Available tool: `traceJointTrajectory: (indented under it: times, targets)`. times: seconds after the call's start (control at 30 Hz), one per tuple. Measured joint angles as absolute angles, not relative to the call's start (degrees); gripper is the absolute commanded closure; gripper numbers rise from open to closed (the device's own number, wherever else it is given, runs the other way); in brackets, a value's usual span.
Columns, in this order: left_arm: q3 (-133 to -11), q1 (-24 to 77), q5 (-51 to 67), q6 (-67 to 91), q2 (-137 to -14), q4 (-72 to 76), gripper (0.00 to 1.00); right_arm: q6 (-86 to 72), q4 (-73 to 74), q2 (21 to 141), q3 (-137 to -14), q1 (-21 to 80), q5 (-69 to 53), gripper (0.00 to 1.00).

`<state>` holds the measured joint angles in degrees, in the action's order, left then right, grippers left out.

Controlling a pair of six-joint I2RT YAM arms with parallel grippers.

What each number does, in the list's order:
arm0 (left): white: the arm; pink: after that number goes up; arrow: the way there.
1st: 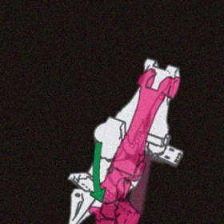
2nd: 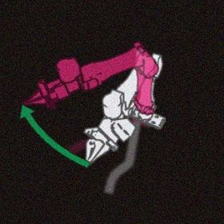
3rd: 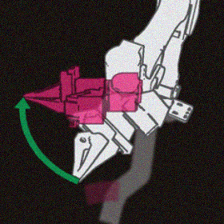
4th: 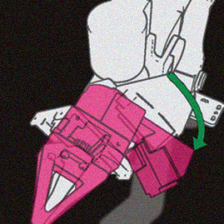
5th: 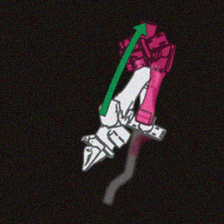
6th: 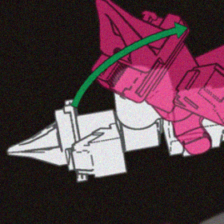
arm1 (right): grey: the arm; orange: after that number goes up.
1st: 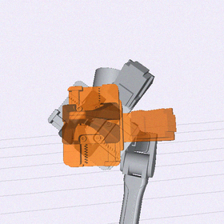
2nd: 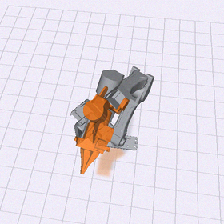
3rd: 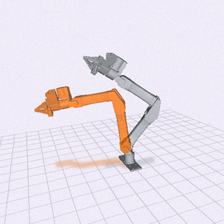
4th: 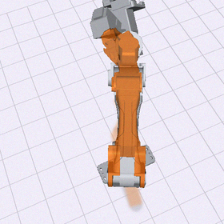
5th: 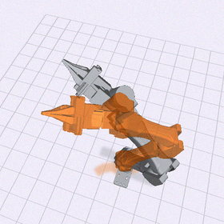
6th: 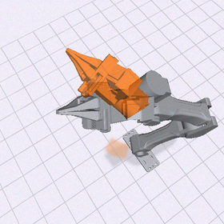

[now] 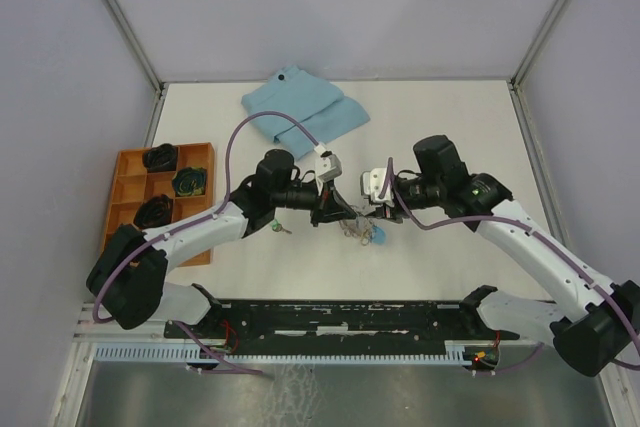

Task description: Put the keys on the keyring

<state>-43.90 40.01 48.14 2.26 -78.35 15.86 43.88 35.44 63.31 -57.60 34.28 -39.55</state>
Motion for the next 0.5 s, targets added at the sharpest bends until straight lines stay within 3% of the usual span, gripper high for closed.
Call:
traceJointTrajectory:
  times: [0.5]
  targets:
    - [-45.39, 40.01, 48.21, 0.58, -78.35, 13.23, 0.97, 63.64, 51.55, 73.65, -68.51, 34.39, -41.58, 0.65]
